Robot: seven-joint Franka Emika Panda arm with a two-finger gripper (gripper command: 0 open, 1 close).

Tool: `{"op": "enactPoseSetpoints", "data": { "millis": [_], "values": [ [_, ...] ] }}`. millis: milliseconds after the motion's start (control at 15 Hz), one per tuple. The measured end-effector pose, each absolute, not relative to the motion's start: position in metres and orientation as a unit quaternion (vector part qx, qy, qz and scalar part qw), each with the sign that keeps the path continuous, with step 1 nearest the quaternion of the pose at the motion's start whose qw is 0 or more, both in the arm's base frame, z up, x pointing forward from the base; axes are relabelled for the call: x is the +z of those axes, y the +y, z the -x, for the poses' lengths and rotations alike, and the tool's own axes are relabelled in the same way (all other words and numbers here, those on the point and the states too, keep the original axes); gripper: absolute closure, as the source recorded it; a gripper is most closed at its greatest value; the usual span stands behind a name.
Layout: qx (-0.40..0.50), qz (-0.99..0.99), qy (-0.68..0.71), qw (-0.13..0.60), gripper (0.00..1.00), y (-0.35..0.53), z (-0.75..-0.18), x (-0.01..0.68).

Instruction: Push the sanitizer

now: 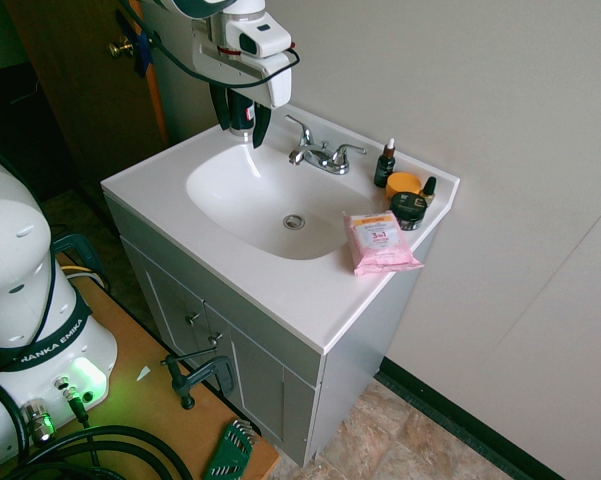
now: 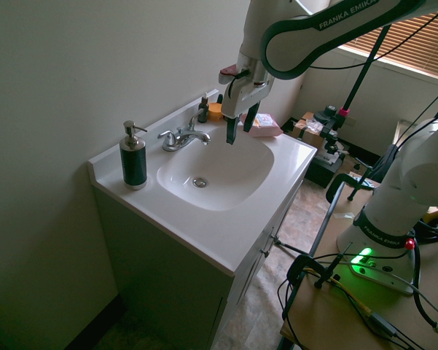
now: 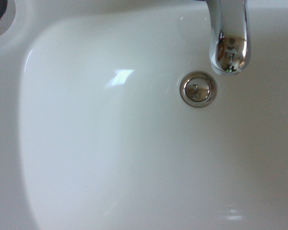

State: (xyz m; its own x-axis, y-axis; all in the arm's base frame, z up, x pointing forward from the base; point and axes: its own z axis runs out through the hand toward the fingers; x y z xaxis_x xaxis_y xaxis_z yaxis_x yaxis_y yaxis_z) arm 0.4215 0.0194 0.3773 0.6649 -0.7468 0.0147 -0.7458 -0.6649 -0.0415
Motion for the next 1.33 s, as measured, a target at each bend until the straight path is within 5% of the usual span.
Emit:
{"op": "enactPoseSetpoints", "data": {
  "millis": [467, 533, 1333],
  "values": [
    [-0.047, 0.924, 0.377, 0.028, 0.0, 0.065, -0.458, 0.423],
    [-0.051, 0.926, 0.372, 0.03, 1.0, 0.082, -0.469, 0.436],
    [-0.055, 0.938, 0.342, 0.021, 1.0, 0.21, -0.571, 0.469]
  ]
}}
